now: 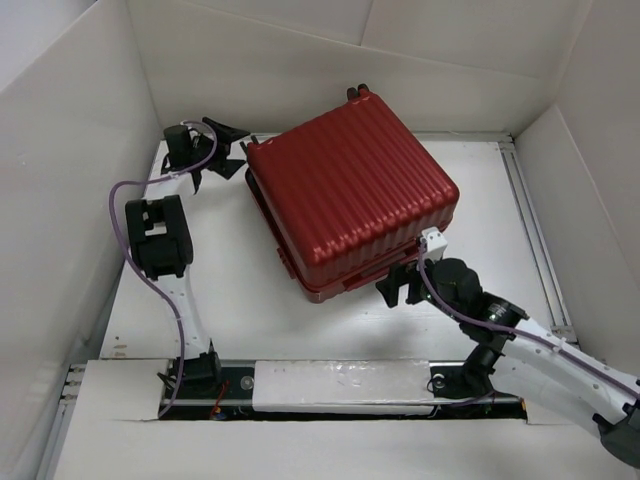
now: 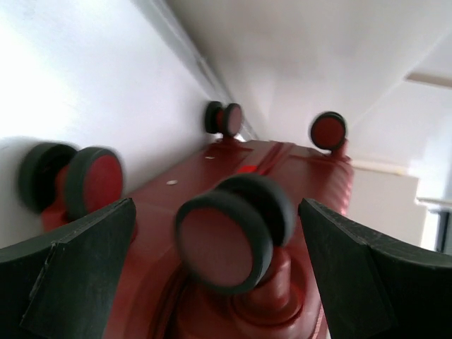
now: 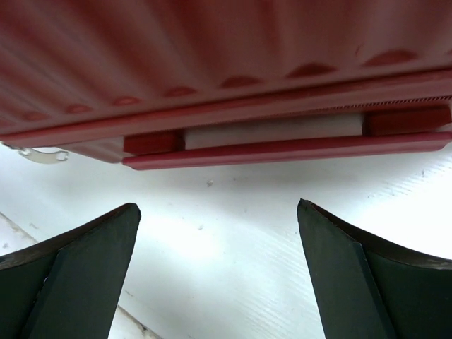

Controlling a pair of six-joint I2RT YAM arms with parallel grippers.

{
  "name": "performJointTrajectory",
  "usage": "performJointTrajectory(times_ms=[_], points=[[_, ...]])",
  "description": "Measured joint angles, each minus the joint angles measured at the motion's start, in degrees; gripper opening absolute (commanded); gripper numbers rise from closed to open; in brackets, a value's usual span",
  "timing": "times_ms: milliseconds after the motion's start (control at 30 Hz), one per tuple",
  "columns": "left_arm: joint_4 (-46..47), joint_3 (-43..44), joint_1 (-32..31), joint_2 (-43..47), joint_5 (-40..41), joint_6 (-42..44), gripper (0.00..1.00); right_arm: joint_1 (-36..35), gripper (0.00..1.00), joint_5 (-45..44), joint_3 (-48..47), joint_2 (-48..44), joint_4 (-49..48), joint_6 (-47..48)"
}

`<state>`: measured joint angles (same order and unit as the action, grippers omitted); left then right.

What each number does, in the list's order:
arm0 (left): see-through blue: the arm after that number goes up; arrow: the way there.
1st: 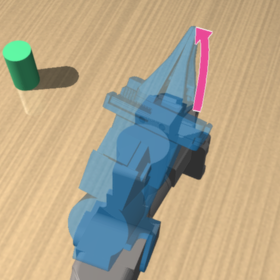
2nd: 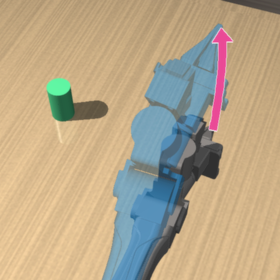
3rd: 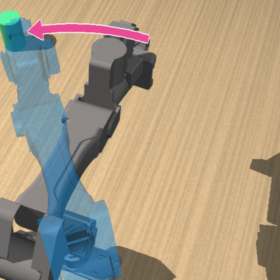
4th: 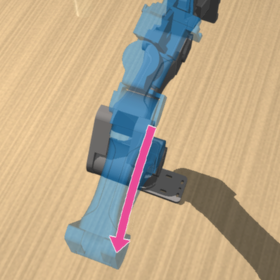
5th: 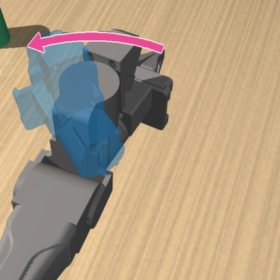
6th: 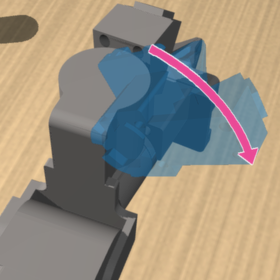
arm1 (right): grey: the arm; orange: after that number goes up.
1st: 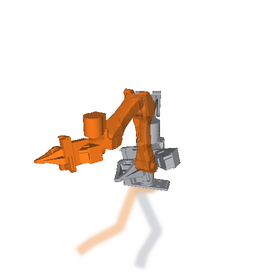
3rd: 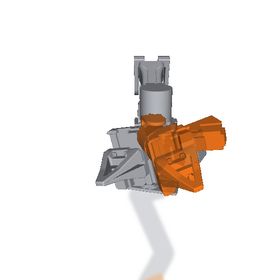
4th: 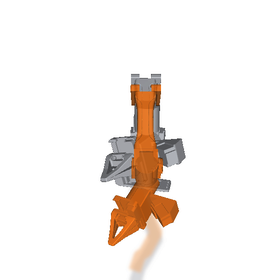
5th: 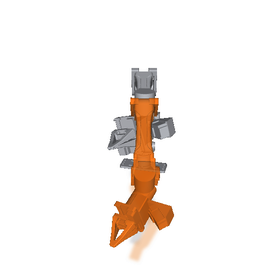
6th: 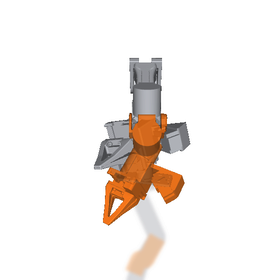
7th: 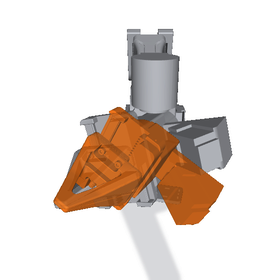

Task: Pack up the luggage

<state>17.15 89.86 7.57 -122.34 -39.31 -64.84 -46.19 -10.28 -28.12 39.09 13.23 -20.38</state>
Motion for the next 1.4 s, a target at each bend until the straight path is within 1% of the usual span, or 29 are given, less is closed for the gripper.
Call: performJointTrajectory(times_ms=[100, 333, 367, 400, 433, 467, 500, 533, 600, 633, 733, 800, 900, 1000, 1067, 1100, 1200, 1233, 1300, 1333, 1400], points=[[3.1, 1.9, -0.5, -1.8, -2.1, -2.4, 1.00, 0.0, 0.99, -0.1, 0.8, 1.2, -0.5, -0.1], [8.8, 2.2, -3.1, -3.0, -4.5, -7.2, 1.00, -0.1, 0.99, -0.6, 1.2, 2.9, -1.5, -0.2], [9.7, 2.1, -3.3, -3.2, -4.7, -7.9, 0.97, -0.2, 0.99, -0.7, 1.5, 2.9, -2.1, -0.4], [10.8, 1.8, -3.5, -3.3, -4.7, -8.7, 0.88, -0.3, 0.99, -0.7, 1.9, 2.9, -2.6, -0.5], [12.0, 1.2, -3.5, -3.3, -4.6, -9.4, 0.82, -0.4, 0.99, -0.7, 2.5, 2.7, -3.1, -0.7], [13.9, 0.3, -3.4, -3.3, -4.6, -10.5, 0.73, -0.4, 0.99, -0.6, 3.2, 2.4, -3.6, -1.1], [16.3, -1.0, -3.4, -3.3, -4.7, -11.9, 0.53, -0.5, 0.99, -0.5, 3.7, 2.1, -3.9, -1.4], [18.5, -2.3, -3.2, -3.3, -4.7, -13.4, 0.26, -0.7, 0.99, -0.6, 4.1, 1.8, -4.1, -1.7], [24.6, -5.6, -2.8, -3.3, -4.4, -17.1, 0.06, -0.9, 0.97, -0.4, 4.7, 1.4, -4.7, -2.2], [28.2, -6.5, -2.7, -3.3, -4.3, -18.9, 0.00, -1.1, 0.97, -0.4, 4.7, 1.4, -4.8, -2.4], [34.6, -10.0, -2.4, -3.2, -3.7, -21.5, 0.00, -1.5, 0.97, -0.6, 4.7, 1.5, -5.3, -2.8], [35.9, -11.9, -2.1, -2.2, -3.5, -21.5, 0.00, -1.6, 0.97, -1.4, 4.7, 2.3, -6.0, -3.4], [34.1, -16.2, -1.2, 1.7, -3.3, -19.5, 0.00, -1.6, 0.96, -3.1, 4.3, 6.5, -7.3, -4.2], [31.1, -21.4, -0.5, 7.5, -3.7, -17.2, 0.00, -1.4, 0.95, -4.3, 2.4, 14.3, -8.9, -3.8], [28.7, -25.0, 0.1, 11.7, -2.9, -15.3, 0.00, -0.7, 0.95, -4.4, 0.3, 19.3, -7.6, -2.5], [27.4, -26.4, 0.5, 13.3, -1.8, -15.0, 0.00, 0.0, 0.92, -4.3, -0.8, 20.8, -6.4, -1.9], [24.8, -32.2, 3.1, 20.3, 0.3, -12.9, 0.00, 2.6, 0.86, -4.6, -5.4, 25.2, -4.2, 0.9], [24.3, -34.1, 3.6, 23.0, 0.9, -11.3, 0.00, 3.3, 0.83, -4.7, -6.6, 26.1, -3.9, 1.6], [23.0, -37.1, 4.0, 28.5, 2.6, -8.2, 0.00, 4.2, 0.81, -5.3, -8.3, 25.3, -2.8, 3.0], [21.8, -38.0, 4.2, 30.7, 3.0, -6.9, 0.00, 3.9, 0.76, -5.4, -8.5, 23.5, -2.4, 3.0], [19.5, -39.7, 4.4, 35.8, 1.4, -5.2, 0.00, 2.5, 0.71, -5.3, -8.4, 17.4, -2.8, 2.1]])
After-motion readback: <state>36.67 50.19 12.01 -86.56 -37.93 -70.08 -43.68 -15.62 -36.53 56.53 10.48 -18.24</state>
